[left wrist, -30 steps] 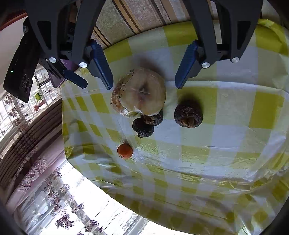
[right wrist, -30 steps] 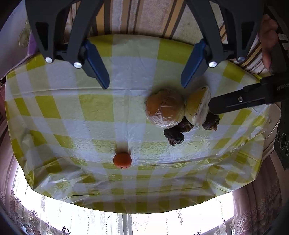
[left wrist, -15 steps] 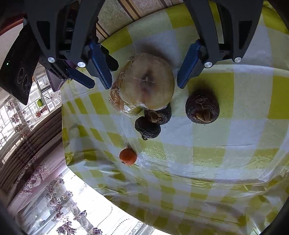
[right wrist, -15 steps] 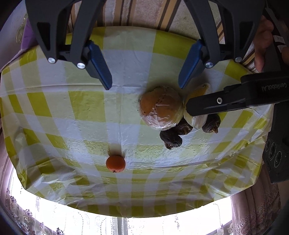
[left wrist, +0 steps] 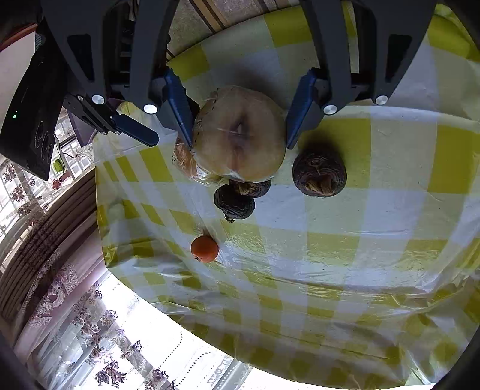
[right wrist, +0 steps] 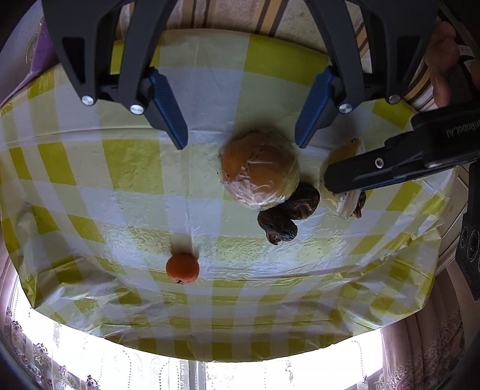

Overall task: Organize fruits
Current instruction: 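Grasp the wrapped pear half with the left tool and lift it, then grasp the wrapped round orange fruit with the right tool while the left tool holds the pear half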

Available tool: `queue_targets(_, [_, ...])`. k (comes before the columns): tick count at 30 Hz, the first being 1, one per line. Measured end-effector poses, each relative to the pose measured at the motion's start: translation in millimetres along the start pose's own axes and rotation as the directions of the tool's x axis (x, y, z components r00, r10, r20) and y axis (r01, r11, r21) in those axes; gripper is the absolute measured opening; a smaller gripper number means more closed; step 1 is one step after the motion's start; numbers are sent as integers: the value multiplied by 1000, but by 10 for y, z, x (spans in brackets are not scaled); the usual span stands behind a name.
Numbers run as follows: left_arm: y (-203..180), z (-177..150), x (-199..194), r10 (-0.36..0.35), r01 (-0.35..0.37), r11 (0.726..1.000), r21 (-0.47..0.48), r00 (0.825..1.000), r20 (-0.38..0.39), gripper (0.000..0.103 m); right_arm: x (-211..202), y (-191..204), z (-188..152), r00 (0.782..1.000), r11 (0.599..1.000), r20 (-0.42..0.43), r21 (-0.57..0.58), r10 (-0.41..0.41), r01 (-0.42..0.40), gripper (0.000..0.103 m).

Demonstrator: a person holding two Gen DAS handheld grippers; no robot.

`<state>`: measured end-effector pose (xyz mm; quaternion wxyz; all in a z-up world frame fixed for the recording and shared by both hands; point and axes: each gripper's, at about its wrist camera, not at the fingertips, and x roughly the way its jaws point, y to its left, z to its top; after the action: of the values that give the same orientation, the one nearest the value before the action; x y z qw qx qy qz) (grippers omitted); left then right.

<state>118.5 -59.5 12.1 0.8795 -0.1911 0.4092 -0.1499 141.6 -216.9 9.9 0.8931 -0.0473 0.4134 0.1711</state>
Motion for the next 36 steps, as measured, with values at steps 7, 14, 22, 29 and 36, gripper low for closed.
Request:
queue_targets(7, [36,-13,-180,71,-70,997,-13,994,87,57,79,121,85,1000,999,12,-41,-6,6,72])
queue_targets(14, [72,-14,-249,90,-88,996,-20,989,113,57,184,198,159,1000,998,5,-60,-8,8,69])
queue_targets(22, [67,-17,-246,93,-93,996,-12,989,114,57,237,205,172,1000,998,-4,-64,-27,27,62])
queue_targets(29, [19,-18,-277,116,-117,993,3,986,118,57,145,161,143,1000,999,11,-44,-14,15,62])
queue_targets(36, [-150,9,-346,169,-177,982,57,977,131,57,-105,-12,122,999,1000,52,13,-13,13,62])
